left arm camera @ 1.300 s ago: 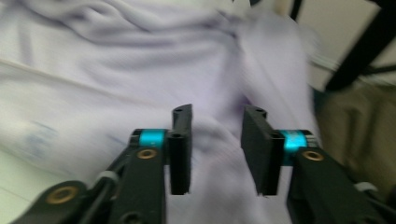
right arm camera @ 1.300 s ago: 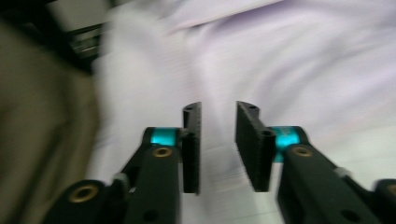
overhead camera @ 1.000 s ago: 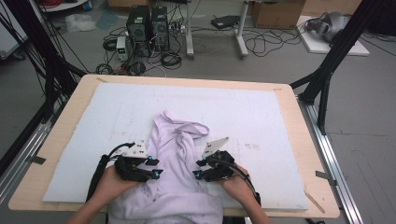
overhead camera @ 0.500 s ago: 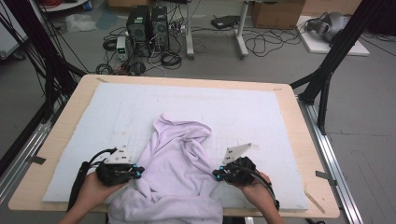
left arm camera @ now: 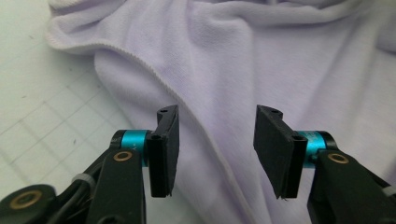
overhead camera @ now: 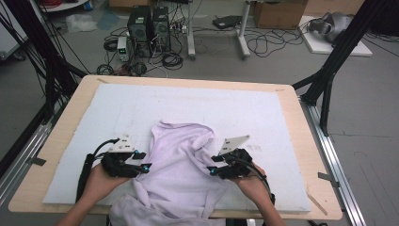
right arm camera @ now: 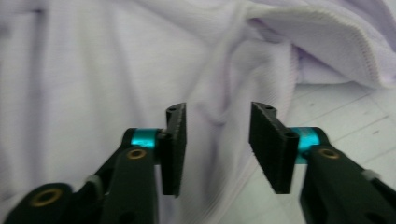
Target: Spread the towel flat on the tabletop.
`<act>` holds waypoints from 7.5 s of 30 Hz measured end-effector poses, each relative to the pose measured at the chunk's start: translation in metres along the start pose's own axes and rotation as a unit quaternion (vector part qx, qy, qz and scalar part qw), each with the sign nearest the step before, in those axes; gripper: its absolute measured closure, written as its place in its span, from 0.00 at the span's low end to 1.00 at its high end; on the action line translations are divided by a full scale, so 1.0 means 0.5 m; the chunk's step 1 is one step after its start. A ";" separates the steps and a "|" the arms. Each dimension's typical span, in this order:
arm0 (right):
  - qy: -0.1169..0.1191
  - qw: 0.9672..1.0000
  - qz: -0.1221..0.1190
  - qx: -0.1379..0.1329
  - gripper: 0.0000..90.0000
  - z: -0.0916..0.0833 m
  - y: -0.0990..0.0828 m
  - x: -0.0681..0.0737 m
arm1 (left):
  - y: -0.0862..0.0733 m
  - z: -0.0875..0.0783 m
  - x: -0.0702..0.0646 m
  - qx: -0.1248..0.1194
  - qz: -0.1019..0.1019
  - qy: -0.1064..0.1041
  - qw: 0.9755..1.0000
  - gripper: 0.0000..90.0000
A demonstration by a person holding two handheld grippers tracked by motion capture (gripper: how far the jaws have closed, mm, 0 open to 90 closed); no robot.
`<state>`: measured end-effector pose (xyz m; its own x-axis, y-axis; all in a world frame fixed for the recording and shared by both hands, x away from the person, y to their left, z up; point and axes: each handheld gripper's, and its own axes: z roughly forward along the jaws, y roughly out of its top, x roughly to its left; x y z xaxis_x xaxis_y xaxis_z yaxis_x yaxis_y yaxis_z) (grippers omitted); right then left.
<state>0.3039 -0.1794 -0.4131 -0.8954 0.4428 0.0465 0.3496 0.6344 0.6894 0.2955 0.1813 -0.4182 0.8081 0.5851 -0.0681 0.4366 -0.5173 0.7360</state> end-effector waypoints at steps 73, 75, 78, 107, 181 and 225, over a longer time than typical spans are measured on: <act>-0.023 0.995 0.093 0.035 0.90 -0.005 0.000 -0.257 | 0.094 0.102 0.153 -0.015 -0.059 0.107 0.992 0.98; -0.044 0.996 0.075 0.036 0.91 -0.022 0.026 -0.261 | 0.108 0.084 0.173 -0.034 -0.074 0.127 0.989 0.98; -0.082 0.995 0.052 0.015 0.91 -0.052 0.079 -0.273 | 0.147 0.061 0.195 -0.062 -0.074 0.155 0.983 0.98; -0.038 0.999 0.009 -0.029 0.53 -0.045 -0.030 -0.058 | 0.017 0.016 0.022 -0.040 -0.029 0.035 0.998 0.49; 0.033 0.999 -0.031 0.019 0.76 -0.031 -0.103 0.043 | -0.096 -0.056 -0.009 0.028 0.020 -0.064 0.997 0.94; -0.047 0.998 0.011 0.032 0.81 -0.047 -0.011 -0.107 | -0.016 -0.032 0.096 -0.005 -0.022 -0.003 1.000 0.69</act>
<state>0.3432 -0.2214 -0.4022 -0.8588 0.5123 -0.0094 0.3881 0.6624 0.6408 0.3243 0.2236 -0.4166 0.7907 0.6032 -0.1041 0.4676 -0.4855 0.7387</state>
